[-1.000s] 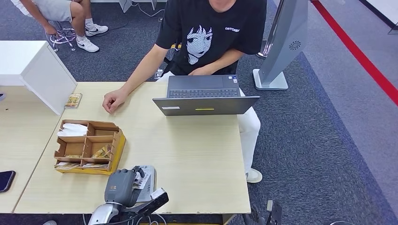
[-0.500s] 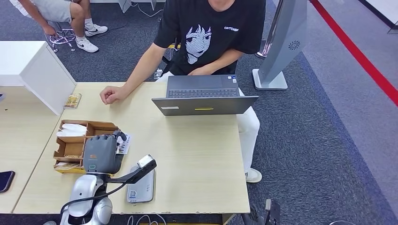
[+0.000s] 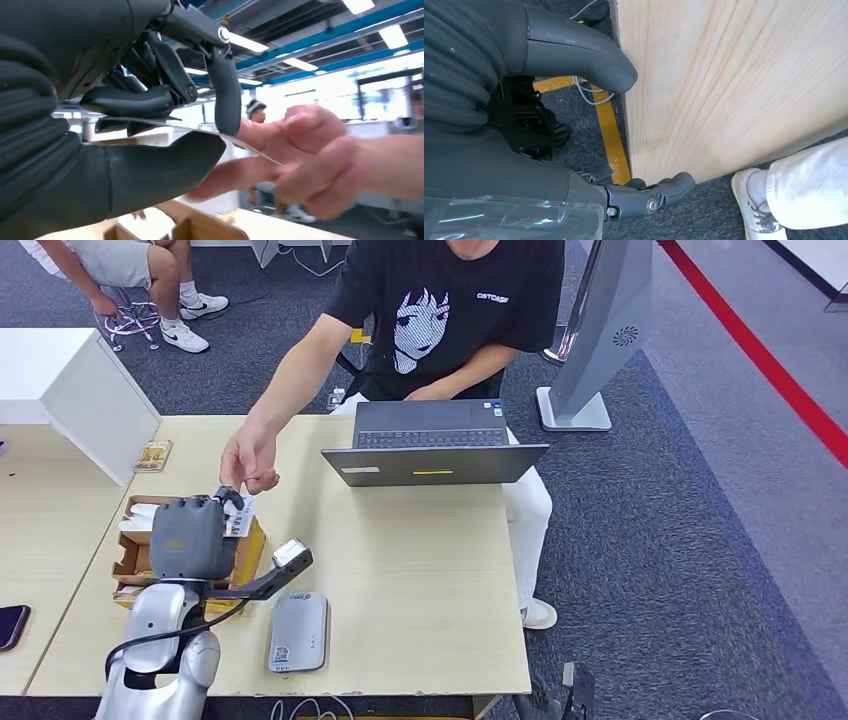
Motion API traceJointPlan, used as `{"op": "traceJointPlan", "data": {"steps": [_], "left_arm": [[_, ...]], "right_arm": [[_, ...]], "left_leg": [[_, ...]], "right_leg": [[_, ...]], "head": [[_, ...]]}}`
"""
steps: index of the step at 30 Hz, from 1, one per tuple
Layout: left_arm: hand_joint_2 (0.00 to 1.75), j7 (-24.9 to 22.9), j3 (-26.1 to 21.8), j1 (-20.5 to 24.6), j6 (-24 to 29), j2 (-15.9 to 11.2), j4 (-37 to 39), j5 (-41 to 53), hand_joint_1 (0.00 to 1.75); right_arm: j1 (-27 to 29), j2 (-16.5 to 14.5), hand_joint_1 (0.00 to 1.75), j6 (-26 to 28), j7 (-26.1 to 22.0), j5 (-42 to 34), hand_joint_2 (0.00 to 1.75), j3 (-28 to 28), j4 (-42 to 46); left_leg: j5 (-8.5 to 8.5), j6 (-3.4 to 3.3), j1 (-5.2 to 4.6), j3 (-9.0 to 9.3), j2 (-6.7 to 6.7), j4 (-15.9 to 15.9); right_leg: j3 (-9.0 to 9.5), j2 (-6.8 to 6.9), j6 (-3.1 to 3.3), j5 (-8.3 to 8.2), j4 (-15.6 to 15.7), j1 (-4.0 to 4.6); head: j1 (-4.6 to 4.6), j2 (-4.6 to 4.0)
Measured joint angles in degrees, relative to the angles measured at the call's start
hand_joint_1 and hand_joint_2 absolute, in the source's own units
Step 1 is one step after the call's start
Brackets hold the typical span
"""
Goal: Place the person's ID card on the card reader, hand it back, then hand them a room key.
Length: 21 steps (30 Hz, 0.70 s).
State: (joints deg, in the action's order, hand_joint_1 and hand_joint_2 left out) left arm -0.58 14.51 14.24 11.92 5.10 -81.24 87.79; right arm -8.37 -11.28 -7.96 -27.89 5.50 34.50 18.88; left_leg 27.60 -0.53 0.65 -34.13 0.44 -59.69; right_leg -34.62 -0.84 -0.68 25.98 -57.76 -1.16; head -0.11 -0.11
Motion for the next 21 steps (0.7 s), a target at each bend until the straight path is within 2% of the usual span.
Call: {"op": "traceJointPlan", "data": {"steps": [3, 9, 18, 19, 21], "left_arm": [[1.75, -3.7, 0.0, 3.3, -0.4, -2.0, 2.2, 0.1, 1.75], [1.75, -5.1, 0.0, 7.3, -0.4, -4.3, 6.7, 0.1, 1.75], [1.75, -5.2, -1.3, 8.2, 0.1, -6.0, 8.7, 0.1, 1.75], [1.75, -5.2, -1.4, 8.3, 0.1, -6.1, 8.7, 0.1, 1.69], [1.75, -5.2, -1.4, 8.3, 0.1, -6.2, 8.8, 0.1, 0.87]], "right_arm": [[-0.1, 0.0, 0.00, 0.0, 0.5, 0.2, 1.75, -0.4, 0.0], [-0.2, 0.0, 0.00, 0.0, 1.0, 0.2, 1.75, -1.0, 0.0], [-0.2, 0.0, 0.00, -0.1, 0.4, 0.2, 1.75, -1.6, 0.0], [-0.2, 0.0, 0.00, -0.1, 0.4, 0.2, 1.75, -1.7, 0.0], [-0.2, 0.0, 0.00, -0.1, 0.4, 0.2, 1.75, -1.7, 0.0]], "left_leg": [[-0.06, 0.09, 0.05, 0.00, 0.07, 0.0], [-0.15, 0.23, 0.13, -0.05, 0.16, 0.0], [-0.15, 0.24, 0.16, -0.09, 0.54, 0.0], [-0.14, 0.25, 0.16, -0.10, 0.58, 0.0], [-0.14, 0.25, 0.16, -0.12, 0.63, 0.0]], "right_leg": [[-0.02, -0.07, 0.11, -0.08, 0.0, 0.05], [-0.10, -0.17, 0.19, -0.18, 0.0, 0.13], [-0.32, -0.53, 0.29, -0.25, 0.0, 0.17], [-0.34, -0.57, 0.29, -0.25, 0.0, 0.17], [-0.37, -0.62, 0.30, -0.26, 0.0, 0.18]], "head": [[-0.01, 0.00], [0.00, 0.00], [0.00, 0.00], [0.00, 0.00], [0.00, 0.00]]}}
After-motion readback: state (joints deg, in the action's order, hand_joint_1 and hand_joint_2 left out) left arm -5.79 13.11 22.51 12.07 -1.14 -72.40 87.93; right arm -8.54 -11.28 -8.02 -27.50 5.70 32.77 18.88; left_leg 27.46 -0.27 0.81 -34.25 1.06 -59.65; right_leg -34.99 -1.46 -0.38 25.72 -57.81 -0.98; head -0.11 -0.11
